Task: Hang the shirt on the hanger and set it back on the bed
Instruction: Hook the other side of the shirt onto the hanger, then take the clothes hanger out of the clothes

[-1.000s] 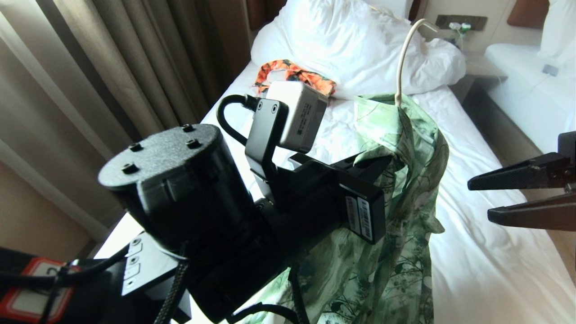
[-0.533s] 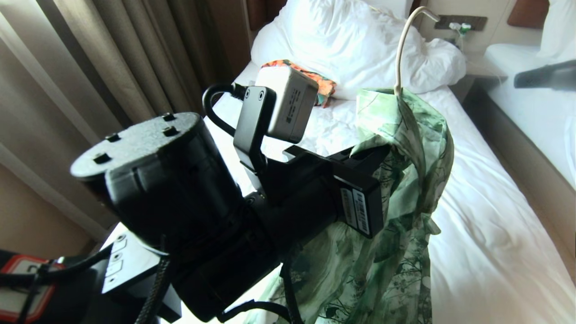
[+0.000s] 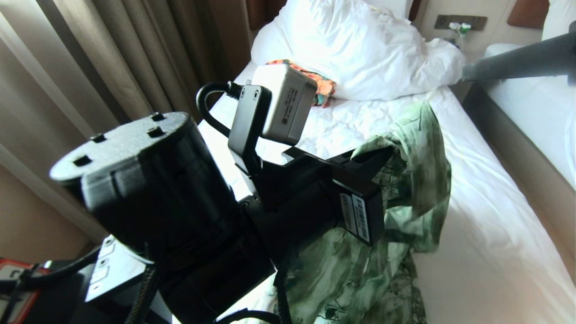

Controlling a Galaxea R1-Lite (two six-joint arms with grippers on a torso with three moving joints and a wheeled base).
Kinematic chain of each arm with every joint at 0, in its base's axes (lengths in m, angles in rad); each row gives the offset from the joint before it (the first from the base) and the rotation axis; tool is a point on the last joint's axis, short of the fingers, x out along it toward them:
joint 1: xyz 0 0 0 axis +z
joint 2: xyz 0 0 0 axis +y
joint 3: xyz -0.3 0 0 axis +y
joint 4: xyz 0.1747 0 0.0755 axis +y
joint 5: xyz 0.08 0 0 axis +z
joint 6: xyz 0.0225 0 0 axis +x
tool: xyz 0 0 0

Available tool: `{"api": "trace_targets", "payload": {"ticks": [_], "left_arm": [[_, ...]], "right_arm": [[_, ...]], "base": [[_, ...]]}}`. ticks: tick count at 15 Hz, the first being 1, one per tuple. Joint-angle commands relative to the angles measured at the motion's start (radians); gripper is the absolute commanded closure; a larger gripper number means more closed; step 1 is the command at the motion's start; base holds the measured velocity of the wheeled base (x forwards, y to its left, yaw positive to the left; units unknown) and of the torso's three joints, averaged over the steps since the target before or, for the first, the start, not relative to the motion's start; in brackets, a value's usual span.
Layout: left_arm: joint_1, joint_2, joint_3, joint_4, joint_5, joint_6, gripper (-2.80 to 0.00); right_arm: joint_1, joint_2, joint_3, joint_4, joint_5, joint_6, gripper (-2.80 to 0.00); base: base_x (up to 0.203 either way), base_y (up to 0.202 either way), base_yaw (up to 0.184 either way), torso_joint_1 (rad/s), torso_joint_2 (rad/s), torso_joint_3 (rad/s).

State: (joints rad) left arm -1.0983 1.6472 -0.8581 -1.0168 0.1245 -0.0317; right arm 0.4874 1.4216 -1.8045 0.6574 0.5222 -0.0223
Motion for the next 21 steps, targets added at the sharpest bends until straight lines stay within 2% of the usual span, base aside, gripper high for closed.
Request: {"api": "trace_targets", "payload": {"ticks": [1, 3, 10, 12, 13, 17, 19, 21], "left_arm": [[0.000, -0.002, 0.004, -0.005, 0.001, -0.001, 0.00], [0.000, 0.003, 0.008, -0.006, 0.000, -0.002, 0.00], [0.002, 0.006, 0.008, -0.005, 0.003, -0.002, 0.00], [0.005, 0.007, 0.007, -0.005, 0.004, -0.002, 0.00], [0.009, 0.008, 0.007, -0.005, 0.004, -0.002, 0.00], [0.009, 0.011, 0.008, -0.005, 0.007, -0.004, 0.00], [0.011, 0.009, 0.008, -0.006, 0.009, -0.004, 0.00], [0.013, 0.008, 0.008, -0.006, 0.009, -0.004, 0.00]], "right_arm": [[0.030, 0.015, -0.002, 0.007, -0.034, -0.031, -2.80], [0.048, 0.016, 0.012, 0.011, -0.090, -0.040, -2.80], [0.035, -0.020, 0.088, 0.024, -0.149, -0.047, -2.80], [0.034, -0.028, 0.092, 0.110, -0.248, -0.043, -2.80], [0.034, -0.033, 0.103, 0.155, -0.280, -0.030, -2.80], [0.014, -0.115, 0.260, 0.182, -0.298, 0.084, -2.80], [-0.038, -0.152, 0.350, 0.156, -0.296, 0.136, -2.80], [-0.096, -0.185, 0.478, 0.061, -0.290, 0.193, -2.80]], "base": [[0.000, 0.000, 0.000, 0.000, 0.00, 0.000], [0.000, 0.000, 0.000, 0.000, 0.00, 0.000], [0.000, 0.000, 0.000, 0.000, 0.00, 0.000], [0.000, 0.000, 0.000, 0.000, 0.00, 0.000], [0.000, 0.000, 0.000, 0.000, 0.00, 0.000], [0.000, 0.000, 0.000, 0.000, 0.00, 0.000], [0.000, 0.000, 0.000, 0.000, 0.00, 0.000], [0.000, 0.000, 0.000, 0.000, 0.00, 0.000]]}}
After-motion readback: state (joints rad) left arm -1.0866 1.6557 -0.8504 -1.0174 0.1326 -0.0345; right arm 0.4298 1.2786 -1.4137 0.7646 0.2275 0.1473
